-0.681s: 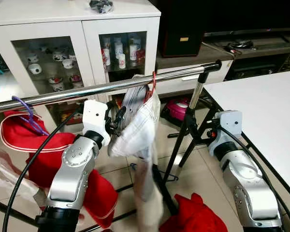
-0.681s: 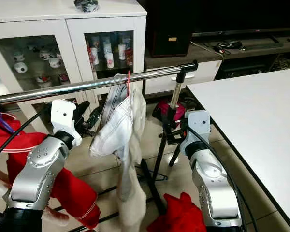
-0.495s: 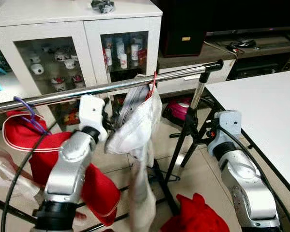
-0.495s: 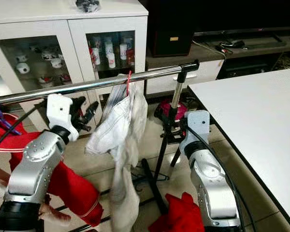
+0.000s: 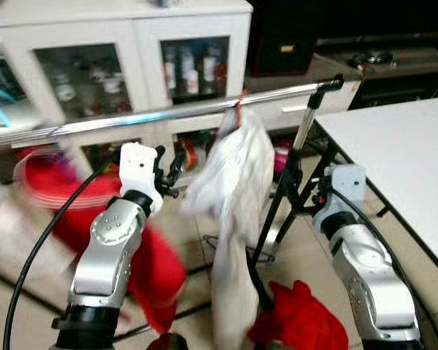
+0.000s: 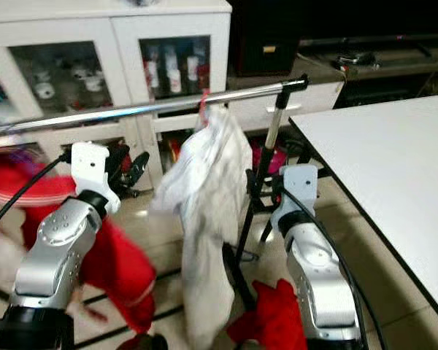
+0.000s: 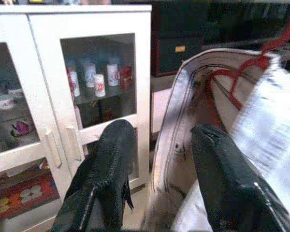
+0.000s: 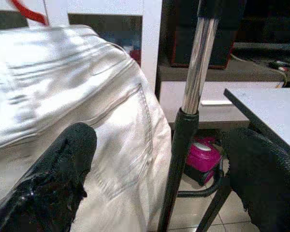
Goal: Hang hanger
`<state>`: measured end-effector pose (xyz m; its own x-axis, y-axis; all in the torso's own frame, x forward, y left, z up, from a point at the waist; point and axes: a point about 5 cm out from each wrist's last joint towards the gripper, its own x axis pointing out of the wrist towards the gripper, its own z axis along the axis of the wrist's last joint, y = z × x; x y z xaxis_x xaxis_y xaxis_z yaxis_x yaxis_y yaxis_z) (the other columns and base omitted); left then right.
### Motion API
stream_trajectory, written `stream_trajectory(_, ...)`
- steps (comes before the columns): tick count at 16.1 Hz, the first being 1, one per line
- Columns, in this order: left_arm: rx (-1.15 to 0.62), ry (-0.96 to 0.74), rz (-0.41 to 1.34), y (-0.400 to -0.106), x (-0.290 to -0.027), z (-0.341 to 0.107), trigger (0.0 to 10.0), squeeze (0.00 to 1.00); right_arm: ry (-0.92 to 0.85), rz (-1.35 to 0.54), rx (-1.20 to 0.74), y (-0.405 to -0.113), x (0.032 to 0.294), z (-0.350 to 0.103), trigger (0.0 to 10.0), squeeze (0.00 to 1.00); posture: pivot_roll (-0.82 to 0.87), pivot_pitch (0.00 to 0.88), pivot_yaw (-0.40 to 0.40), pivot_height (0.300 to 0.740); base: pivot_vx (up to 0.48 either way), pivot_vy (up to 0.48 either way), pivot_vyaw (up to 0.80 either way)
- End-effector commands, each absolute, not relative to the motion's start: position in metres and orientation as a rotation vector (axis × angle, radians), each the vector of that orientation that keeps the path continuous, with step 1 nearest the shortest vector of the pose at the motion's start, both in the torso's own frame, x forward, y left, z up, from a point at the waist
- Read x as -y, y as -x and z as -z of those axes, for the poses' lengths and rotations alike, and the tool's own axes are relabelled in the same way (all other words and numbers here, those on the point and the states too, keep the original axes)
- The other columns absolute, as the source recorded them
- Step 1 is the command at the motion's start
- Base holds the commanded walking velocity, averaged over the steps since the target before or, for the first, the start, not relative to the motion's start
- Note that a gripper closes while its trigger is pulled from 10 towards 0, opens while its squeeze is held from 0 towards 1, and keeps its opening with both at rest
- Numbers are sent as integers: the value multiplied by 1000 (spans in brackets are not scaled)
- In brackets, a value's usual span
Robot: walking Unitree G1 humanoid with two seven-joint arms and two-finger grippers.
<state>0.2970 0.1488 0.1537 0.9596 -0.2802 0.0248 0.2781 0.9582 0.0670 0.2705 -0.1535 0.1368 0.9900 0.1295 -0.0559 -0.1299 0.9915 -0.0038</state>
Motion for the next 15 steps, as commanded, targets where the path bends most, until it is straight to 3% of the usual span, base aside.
stream_trajectory(1, 37, -63, 287, -297, -147, -155, 10000, 0, -4, -114, -48, -273, 157, -141, 10000, 0, -156, 0, 16, 740, -266, 0, 0)
stream_trajectory(5, 48, -79, 277, -301, -150, -156, 10000, 0, 30, -161, -38, -270, 151, -140, 10000, 0, -153, 0, 31, 740, -131, 0, 0)
stream_trajectory(12, 50, -84, 274, -294, -153, -156, 10000, 0, -75, -305, 37, -266, 133, -154, 10000, 0, -124, 0, 20, 740, 0, 0, 800)
stream_trajectory(15, 56, -103, 266, -294, -152, -158, 10000, 0, -61, -364, -33, -265, 125, -143, 10000, 0, -115, 0, 8, 740, 0, 0, 800)
